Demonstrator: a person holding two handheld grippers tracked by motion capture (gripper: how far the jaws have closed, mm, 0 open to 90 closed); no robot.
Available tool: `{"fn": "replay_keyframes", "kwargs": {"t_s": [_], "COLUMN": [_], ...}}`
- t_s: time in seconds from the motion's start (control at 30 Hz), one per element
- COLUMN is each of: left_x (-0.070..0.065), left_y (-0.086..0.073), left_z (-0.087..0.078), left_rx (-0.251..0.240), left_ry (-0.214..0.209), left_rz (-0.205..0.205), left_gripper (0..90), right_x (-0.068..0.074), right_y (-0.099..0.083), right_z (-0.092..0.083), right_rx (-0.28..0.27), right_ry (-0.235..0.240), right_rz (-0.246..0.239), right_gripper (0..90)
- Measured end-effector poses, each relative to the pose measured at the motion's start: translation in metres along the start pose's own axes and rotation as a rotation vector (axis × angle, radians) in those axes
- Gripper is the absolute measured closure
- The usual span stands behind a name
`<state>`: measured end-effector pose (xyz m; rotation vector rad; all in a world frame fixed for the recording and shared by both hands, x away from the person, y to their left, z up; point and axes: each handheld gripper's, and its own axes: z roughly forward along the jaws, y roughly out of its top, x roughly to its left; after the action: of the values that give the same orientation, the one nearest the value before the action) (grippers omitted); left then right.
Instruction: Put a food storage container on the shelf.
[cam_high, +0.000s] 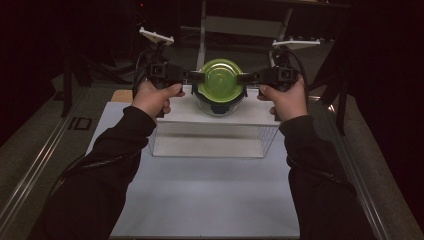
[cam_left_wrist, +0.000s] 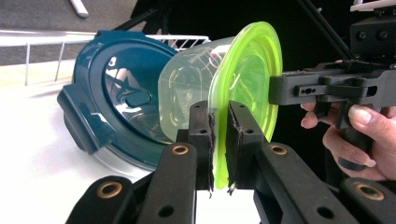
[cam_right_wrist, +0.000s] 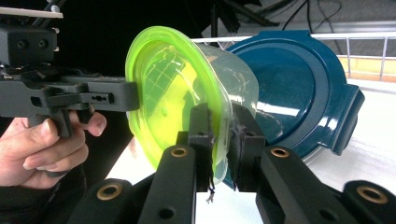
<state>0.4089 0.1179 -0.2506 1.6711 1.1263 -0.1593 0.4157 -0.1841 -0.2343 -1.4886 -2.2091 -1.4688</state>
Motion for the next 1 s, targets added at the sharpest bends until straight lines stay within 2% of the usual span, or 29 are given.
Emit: {"fn": "replay_keyframes", "kwargs": {"t_s": [0.1, 0.23, 0.47, 0.63, 0.77, 0.83, 1.0], "left_x": [0.001, 0.002, 0.011, 0.017, 0.018, 0.018, 0.021], "left_y": [0.003, 0.006, 0.007, 0.008, 0.009, 0.01, 0.009], "left_z": [0.002, 0.005, 0.013, 0.017, 0.021, 0.022, 0.025], "left_rx": [0.005, -0.015, -0.047, -0.066, -0.071, -0.074, -0.089], "left_ry": [-0.001, 0.011, 0.002, -0.012, -0.004, 0.001, 0.003], "left_rz": [-0.004, -0.023, -0.059, -0.093, -0.1, -0.09, -0.086], "left_gripper": [80.5, 79.5, 75.0, 74.0, 69.8, 67.5, 62.2], "right_x": [-0.004, -0.006, -0.013, -0.017, -0.02, -0.023, -0.027], "right_y": [0.004, 0.009, 0.013, 0.016, 0.019, 0.02, 0.022], "right_z": [0.001, 0.004, 0.011, 0.014, 0.017, 0.019, 0.021], "right_rx": [0.012, 0.003, -0.007, -0.032, -0.04, -0.041, -0.05], "right_ry": [0.008, -0.013, -0.025, -0.016, -0.038, -0.043, -0.038], "right_rz": [0.018, 0.03, 0.063, 0.091, 0.099, 0.103, 0.108], "right_gripper": [79.9, 78.7, 75.0, 71.9, 69.6, 67.1, 63.6]}}
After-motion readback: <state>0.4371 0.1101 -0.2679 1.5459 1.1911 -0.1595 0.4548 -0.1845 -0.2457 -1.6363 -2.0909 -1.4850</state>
